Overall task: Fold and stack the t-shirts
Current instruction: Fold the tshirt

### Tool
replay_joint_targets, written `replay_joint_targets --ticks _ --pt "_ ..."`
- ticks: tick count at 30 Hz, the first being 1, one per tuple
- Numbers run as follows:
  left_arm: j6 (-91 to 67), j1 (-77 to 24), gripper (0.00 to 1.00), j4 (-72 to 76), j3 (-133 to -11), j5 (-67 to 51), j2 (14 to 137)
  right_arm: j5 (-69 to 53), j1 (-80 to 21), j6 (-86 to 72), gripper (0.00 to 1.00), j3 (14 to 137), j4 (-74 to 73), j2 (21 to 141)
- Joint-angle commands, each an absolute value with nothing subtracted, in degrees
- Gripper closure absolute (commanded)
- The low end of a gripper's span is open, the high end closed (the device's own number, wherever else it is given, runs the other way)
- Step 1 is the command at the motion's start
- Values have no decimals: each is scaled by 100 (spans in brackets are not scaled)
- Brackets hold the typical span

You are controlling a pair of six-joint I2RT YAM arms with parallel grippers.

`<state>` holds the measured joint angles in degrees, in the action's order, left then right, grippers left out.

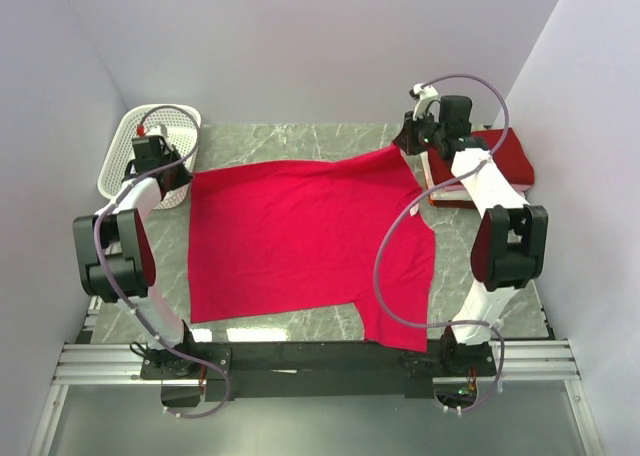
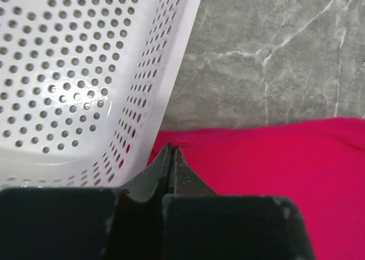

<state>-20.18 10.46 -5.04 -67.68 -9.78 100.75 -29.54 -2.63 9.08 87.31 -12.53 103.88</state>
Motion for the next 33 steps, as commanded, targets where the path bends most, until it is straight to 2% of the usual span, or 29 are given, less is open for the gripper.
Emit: replay_joint_targets --ticks 1,17,33 --pt "-1916 1055 100 -281 -6592 -695 9528 -3129 -264 967 100 8482 -853 9853" --pt "-1890 1055 100 -712 -6319 -150 9141 -3252 -272 1046 100 7269 -765 8535" --pt "-1846 1055 100 -914 -6196 158 9123 -3313 -264 1230 100 6425 -835 7735"
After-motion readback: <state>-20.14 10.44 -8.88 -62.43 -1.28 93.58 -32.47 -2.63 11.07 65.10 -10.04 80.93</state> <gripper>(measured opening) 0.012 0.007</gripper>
